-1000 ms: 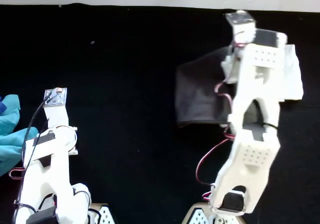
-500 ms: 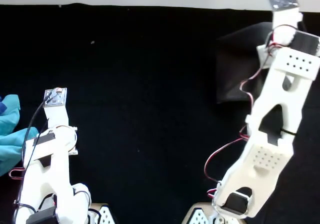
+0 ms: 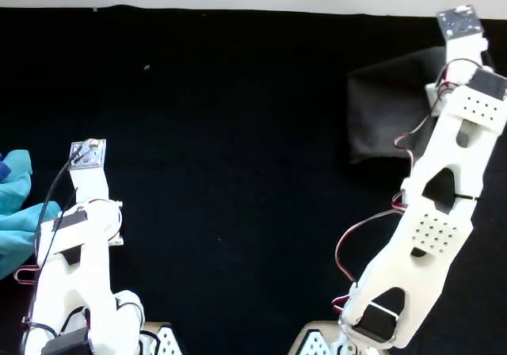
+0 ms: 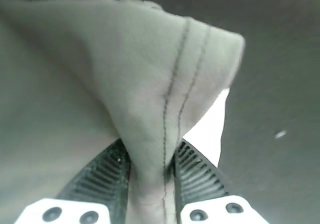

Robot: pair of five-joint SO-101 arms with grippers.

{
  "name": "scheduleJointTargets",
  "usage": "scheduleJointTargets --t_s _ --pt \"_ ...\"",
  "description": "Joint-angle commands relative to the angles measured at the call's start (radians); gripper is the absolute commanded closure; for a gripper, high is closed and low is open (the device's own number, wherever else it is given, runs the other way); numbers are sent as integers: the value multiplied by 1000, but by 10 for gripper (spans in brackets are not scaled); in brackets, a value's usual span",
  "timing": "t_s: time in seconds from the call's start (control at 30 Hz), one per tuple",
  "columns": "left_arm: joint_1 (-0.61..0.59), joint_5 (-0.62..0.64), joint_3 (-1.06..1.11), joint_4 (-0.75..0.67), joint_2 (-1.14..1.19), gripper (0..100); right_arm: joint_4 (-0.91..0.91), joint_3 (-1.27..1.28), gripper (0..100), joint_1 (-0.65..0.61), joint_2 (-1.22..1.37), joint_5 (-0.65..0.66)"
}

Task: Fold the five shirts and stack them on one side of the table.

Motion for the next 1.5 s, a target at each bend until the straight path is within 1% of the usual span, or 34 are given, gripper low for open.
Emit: scheduleJointTargets --t_s 0.0,0.1,0.3,0.5,0.67,0.77,0.83,0.9,0.97,1.2,1.23,1.33,1.47 --pt "5 8 2 -28 -1 991 -67 -1 992 21 -12 63" --pt "5 8 2 -28 -1 991 -71 5 992 31 -8 94" --pt "5 8 2 -28 -1 991 -71 7 992 54 -7 94" --pt "5 8 2 -28 -1 991 -85 -4 992 85 81 94" --pt "5 8 2 -28 -1 991 -94 -4 992 91 81 94" --pt "5 8 2 -28 -1 991 -117 -58 988 91 88 94" --pt "5 8 2 -28 -1 991 -130 -84 943 93 88 94" --pt "5 8 2 -28 -1 991 -142 -97 858 93 88 92" --pt "5 8 2 -28 -1 991 -157 -101 796 93 88 92" --pt "5 8 2 -28 -1 991 -157 -101 789 96 82 91" --pt "5 8 2 -28 -1 991 -157 -101 787 96 81 74" --pt "5 8 2 -28 -1 991 -154 -131 785 97 76 -43" --pt "5 8 2 -28 -1 991 -58 -266 789 84 45 -189"
